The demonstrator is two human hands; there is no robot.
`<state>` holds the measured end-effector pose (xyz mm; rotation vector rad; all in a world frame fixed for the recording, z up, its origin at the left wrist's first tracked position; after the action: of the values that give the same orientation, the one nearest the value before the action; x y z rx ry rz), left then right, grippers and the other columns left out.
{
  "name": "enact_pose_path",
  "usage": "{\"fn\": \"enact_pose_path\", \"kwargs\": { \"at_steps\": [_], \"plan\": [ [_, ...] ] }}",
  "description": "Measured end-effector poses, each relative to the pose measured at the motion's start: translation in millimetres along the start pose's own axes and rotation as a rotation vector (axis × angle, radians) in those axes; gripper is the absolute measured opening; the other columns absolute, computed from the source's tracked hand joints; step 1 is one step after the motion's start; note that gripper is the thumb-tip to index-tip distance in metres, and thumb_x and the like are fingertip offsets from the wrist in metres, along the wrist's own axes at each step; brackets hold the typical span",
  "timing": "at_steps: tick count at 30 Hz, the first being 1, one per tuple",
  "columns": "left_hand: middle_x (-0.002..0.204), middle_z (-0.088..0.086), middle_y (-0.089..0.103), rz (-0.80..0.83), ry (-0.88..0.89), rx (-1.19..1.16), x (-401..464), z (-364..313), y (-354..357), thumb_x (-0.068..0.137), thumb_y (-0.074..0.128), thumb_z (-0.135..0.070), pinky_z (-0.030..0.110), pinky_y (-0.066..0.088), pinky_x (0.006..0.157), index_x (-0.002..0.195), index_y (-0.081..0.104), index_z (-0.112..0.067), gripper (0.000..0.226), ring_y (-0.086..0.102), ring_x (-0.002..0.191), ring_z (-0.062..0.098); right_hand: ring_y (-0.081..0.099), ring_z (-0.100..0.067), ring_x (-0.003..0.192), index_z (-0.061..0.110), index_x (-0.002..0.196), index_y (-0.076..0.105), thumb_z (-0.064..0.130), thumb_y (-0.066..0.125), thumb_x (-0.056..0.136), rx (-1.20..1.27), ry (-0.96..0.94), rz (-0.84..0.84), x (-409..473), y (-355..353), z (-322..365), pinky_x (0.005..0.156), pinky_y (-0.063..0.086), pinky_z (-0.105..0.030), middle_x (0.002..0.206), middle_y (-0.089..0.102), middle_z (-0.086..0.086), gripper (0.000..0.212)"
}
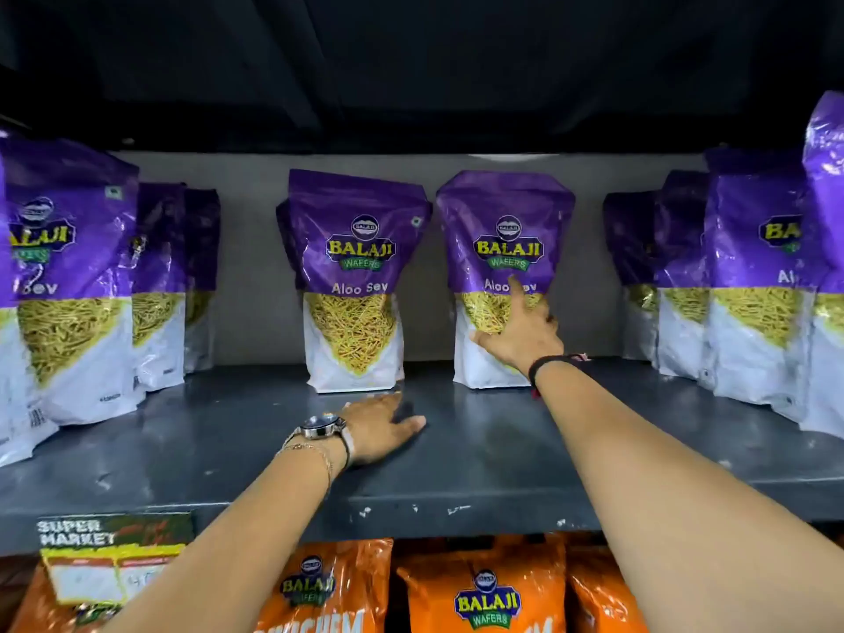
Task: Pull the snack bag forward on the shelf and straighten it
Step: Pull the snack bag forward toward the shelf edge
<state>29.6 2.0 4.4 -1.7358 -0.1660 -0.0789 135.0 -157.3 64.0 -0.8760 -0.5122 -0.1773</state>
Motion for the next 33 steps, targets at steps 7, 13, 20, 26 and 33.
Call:
{"fn": "enact_pose_path", "kwargs": {
  "at_steps": [7, 13, 20, 26, 33],
  "plan": [
    [0.146, 0.010, 0.042, 0.006, -0.023, 0.004, 3, 3, 5, 0.095, 0.030, -0.046, 0.031, 0.031, 0.109, 0.133, 0.044, -0.010, 0.054, 0.040, 0.133, 0.027, 0.024, -0.055, 0.131, 0.025, 0.147, 0.009, 0.037, 0.070, 0.079, 0.025, 0.058, -0.051, 9, 16, -5, 0.107, 0.031, -0.051, 0.151, 0.001, -0.032, 0.092],
    [0.148, 0.010, 0.040, 0.013, -0.037, 0.012, 4, 3, 5, 0.095, 0.029, -0.047, 0.032, 0.030, 0.110, 0.134, 0.043, -0.011, 0.055, 0.038, 0.134, 0.028, 0.040, -0.049, 0.122, 0.023, 0.147, 0.012, 0.036, 0.069, 0.079, 0.034, 0.041, -0.070, 9, 14, -7, 0.102, 0.038, -0.047, 0.140, 0.026, -0.031, 0.090],
    [0.154, 0.005, 0.029, 0.036, -0.054, 0.006, 3, 5, 5, 0.094, 0.028, -0.050, 0.031, 0.024, 0.114, 0.142, 0.033, -0.014, 0.061, 0.029, 0.140, 0.025, 0.042, -0.047, 0.121, 0.022, 0.145, 0.017, 0.033, 0.071, 0.079, 0.035, 0.033, -0.059, -4, 2, -5, 0.100, 0.040, -0.045, 0.140, 0.027, -0.028, 0.086],
    [0.155, 0.004, 0.029, 0.041, -0.045, 0.011, 1, 2, 4, 0.094, 0.027, -0.049, 0.031, 0.024, 0.114, 0.142, 0.034, -0.014, 0.060, 0.029, 0.140, 0.024, 0.046, -0.045, 0.117, 0.021, 0.145, 0.020, 0.033, 0.072, 0.077, 0.028, 0.015, -0.071, -23, -12, -4, 0.096, 0.042, -0.041, 0.134, 0.032, -0.026, 0.086],
    [0.156, 0.005, 0.025, 0.049, -0.034, 0.034, -1, 0, 2, 0.095, 0.026, -0.047, 0.029, 0.022, 0.115, 0.144, 0.031, -0.012, 0.060, 0.026, 0.142, 0.023, 0.045, -0.044, 0.118, 0.025, 0.146, 0.017, 0.038, 0.071, 0.077, 0.014, 0.009, -0.088, -46, -25, -4, 0.094, 0.044, -0.042, 0.136, 0.032, -0.023, 0.088]
  ]
}}
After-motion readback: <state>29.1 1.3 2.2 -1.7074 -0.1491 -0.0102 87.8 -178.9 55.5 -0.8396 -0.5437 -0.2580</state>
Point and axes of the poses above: each hand's wrist, its own x-axis towards the middle knuckle, its own y-axis out of the palm, z = x × y, the point moved 3 cm from there along x, towards the middle knuckle
